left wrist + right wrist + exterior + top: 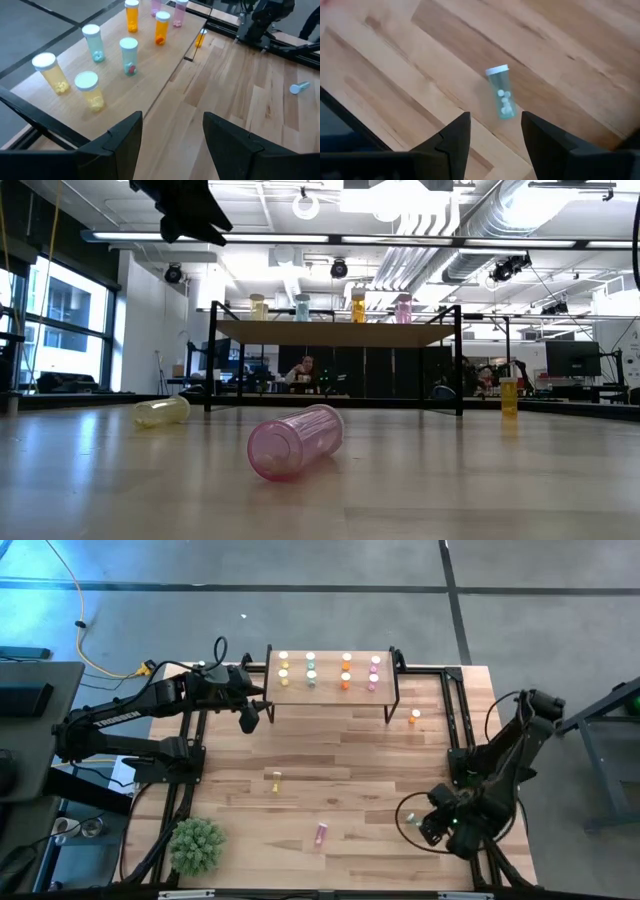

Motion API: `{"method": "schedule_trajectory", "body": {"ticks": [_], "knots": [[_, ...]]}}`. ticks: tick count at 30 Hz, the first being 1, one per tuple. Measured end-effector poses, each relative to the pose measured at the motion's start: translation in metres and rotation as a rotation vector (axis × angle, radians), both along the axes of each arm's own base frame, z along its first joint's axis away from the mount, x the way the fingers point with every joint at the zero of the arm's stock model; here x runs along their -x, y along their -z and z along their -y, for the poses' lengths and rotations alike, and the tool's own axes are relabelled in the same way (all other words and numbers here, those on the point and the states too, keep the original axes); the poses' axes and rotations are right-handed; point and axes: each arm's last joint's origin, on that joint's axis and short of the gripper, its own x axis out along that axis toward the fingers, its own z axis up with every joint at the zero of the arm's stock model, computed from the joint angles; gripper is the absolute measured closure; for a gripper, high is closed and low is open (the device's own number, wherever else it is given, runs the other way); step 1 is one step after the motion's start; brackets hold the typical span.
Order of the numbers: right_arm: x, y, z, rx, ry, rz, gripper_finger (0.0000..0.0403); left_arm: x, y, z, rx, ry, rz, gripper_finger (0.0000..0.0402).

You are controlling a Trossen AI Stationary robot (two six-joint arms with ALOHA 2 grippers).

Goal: Pick and place medicine bottles onto shelf by color
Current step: Put the blue pill bottle on the shelf aligned with the other blue pill bottles

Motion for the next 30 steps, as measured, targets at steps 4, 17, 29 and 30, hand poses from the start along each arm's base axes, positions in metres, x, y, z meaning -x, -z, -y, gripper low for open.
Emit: {"method": "schedule_trajectory", "body": {"ticks": [4,17,29,30], "knots": [[-0.008,0.018,0.004,-0.029,-0.052,-0.049,0.0235,0.001,0.002,0.001,0.038,0.001,-0.010,0.0204],[-0.030,0.047,0.006,0.025,-0.158,-0.101,0.0235,0.003,0.005,0.002,0.063,0.007,-0.039,0.0204],[-0.036,0.077,-0.004,0.049,-0.181,-0.239,0.0235,0.003,0.005,0.002,0.061,0.005,-0.039,0.0204],[-0.037,0.078,-0.004,0.052,-0.181,-0.244,0.0235,0.003,0.005,0.002,0.061,0.005,-0.039,0.0204]]}}
